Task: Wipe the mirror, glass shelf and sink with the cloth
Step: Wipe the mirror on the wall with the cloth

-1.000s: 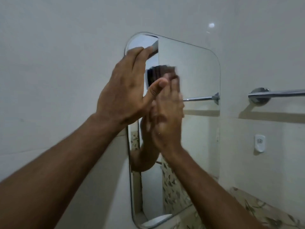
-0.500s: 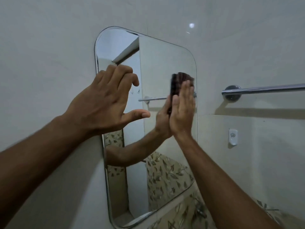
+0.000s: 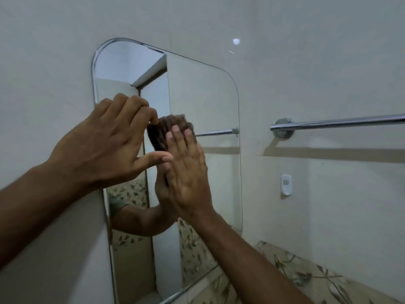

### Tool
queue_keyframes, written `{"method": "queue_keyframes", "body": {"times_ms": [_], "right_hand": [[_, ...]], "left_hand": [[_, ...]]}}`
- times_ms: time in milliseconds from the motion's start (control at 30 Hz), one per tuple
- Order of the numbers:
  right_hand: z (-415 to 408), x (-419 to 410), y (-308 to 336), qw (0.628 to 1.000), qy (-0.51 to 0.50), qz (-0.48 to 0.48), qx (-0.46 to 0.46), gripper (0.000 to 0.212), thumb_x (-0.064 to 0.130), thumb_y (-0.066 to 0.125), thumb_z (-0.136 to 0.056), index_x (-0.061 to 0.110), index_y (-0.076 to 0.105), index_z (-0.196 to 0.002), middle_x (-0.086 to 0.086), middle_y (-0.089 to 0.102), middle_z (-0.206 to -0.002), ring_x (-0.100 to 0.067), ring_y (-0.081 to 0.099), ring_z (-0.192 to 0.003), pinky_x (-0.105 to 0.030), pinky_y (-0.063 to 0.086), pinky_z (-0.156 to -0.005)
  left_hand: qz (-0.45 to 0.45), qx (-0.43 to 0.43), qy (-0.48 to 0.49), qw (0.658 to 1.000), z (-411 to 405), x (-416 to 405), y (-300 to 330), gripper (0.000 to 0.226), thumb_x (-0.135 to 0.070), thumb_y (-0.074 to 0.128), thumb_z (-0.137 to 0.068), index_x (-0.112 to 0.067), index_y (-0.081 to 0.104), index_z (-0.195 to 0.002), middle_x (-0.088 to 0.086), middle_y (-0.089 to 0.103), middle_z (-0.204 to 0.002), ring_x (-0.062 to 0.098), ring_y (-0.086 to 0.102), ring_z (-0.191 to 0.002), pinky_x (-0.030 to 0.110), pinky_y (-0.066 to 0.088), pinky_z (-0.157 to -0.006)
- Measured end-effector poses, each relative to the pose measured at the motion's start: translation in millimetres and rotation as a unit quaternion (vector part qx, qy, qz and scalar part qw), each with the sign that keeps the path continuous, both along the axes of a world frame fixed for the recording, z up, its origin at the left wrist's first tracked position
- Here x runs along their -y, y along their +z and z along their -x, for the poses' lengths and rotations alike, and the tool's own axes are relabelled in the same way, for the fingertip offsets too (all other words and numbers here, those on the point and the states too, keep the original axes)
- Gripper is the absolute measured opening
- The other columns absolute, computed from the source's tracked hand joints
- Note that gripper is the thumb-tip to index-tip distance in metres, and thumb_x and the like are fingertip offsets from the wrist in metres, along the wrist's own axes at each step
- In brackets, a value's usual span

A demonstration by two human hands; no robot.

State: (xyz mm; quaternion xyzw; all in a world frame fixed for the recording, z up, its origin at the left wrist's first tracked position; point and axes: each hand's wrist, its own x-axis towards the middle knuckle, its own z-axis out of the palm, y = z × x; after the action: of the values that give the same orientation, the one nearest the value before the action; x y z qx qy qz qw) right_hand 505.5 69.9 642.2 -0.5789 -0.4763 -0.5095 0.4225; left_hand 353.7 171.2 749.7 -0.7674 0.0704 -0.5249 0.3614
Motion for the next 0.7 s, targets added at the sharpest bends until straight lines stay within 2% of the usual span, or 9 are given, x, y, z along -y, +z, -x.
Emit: {"method": "queue_keyframes", "body": {"times_ms": [100, 233, 367, 467, 567, 633, 700], "right_hand": [[-32, 14, 22, 0.991, -0.019, -0.072, -0.108, 0.058, 0.037, 0.021, -0.106, 0.018, 0.016, -0.16, 0.003, 0.011, -0.17, -0.014, 0.002, -0.158, -0.05, 0.01, -0.127], [-79, 39, 38, 0.953, -0.032, -0.14, -0.268, 0.056, 0.037, 0.018, -0.109, 0.021, 0.01, -0.161, 0.007, 0.006, -0.17, -0.009, -0.001, -0.157, -0.043, 0.008, -0.128], [-76, 38, 30, 0.935, -0.047, -0.15, -0.317, 0.054, 0.033, 0.022, -0.111, 0.02, 0.009, -0.161, 0.007, 0.002, -0.17, -0.009, -0.003, -0.157, -0.041, 0.007, -0.127], [-31, 15, 10, 0.952, -0.05, -0.138, -0.269, 0.058, 0.042, 0.017, -0.107, 0.022, 0.007, -0.161, 0.008, 0.002, -0.17, -0.008, -0.008, -0.156, -0.044, 0.005, -0.129], [32, -14, -16, 0.99, 0.014, -0.068, -0.124, 0.057, 0.043, 0.02, -0.108, 0.026, 0.008, -0.162, 0.009, 0.002, -0.17, -0.014, -0.002, -0.158, -0.049, 0.009, -0.127], [64, -30, -30, 0.999, 0.031, -0.001, -0.03, 0.057, 0.041, 0.022, -0.109, 0.022, 0.014, -0.162, 0.004, 0.004, -0.171, -0.021, 0.002, -0.158, -0.047, 0.008, -0.127], [78, -33, -30, 0.998, 0.038, 0.041, 0.015, 0.055, 0.036, 0.029, -0.108, 0.018, 0.024, -0.16, -0.002, 0.01, -0.17, -0.023, 0.005, -0.158, -0.046, 0.008, -0.127]], "left_hand": [[0.004, 0.008, -0.018, 1.0, -7, -8, 1, 0.078, -0.077, 0.029, -0.09, -0.006, 0.05, -0.116, 0.012, 0.045, -0.111, 0.031, 0.044, -0.095, 0.045, 0.036, -0.081], [0.01, 0.017, -0.035, 0.999, -12, -16, 2, 0.078, -0.079, 0.033, -0.087, -0.008, 0.05, -0.117, 0.01, 0.045, -0.111, 0.03, 0.043, -0.096, 0.043, 0.033, -0.081], [0.016, 0.014, -0.055, 0.998, -10, -14, 2, 0.078, -0.078, 0.031, -0.088, -0.009, 0.049, -0.118, 0.01, 0.045, -0.112, 0.029, 0.044, -0.098, 0.044, 0.035, -0.083], [0.029, 0.01, -0.077, 0.997, -5, -7, 1, 0.077, -0.078, 0.029, -0.09, -0.008, 0.049, -0.118, 0.009, 0.044, -0.111, 0.029, 0.043, -0.098, 0.046, 0.037, -0.085], [0.055, -0.005, -0.095, 0.994, 2, -2, 0, 0.077, -0.077, 0.025, -0.091, -0.009, 0.048, -0.118, 0.008, 0.042, -0.11, 0.028, 0.042, -0.097, 0.043, 0.035, -0.087], [0.078, -0.017, -0.114, 0.99, 7, 0, 1, 0.075, -0.077, 0.024, -0.092, -0.011, 0.048, -0.119, 0.005, 0.039, -0.109, 0.025, 0.041, -0.098, 0.039, 0.032, -0.088], [0.125, -0.035, -0.14, 0.982, 12, 1, 2, 0.077, -0.079, 0.022, -0.09, -0.013, 0.047, -0.12, 0.0, 0.035, -0.108, 0.019, 0.037, -0.099, 0.033, 0.028, -0.087]]}}
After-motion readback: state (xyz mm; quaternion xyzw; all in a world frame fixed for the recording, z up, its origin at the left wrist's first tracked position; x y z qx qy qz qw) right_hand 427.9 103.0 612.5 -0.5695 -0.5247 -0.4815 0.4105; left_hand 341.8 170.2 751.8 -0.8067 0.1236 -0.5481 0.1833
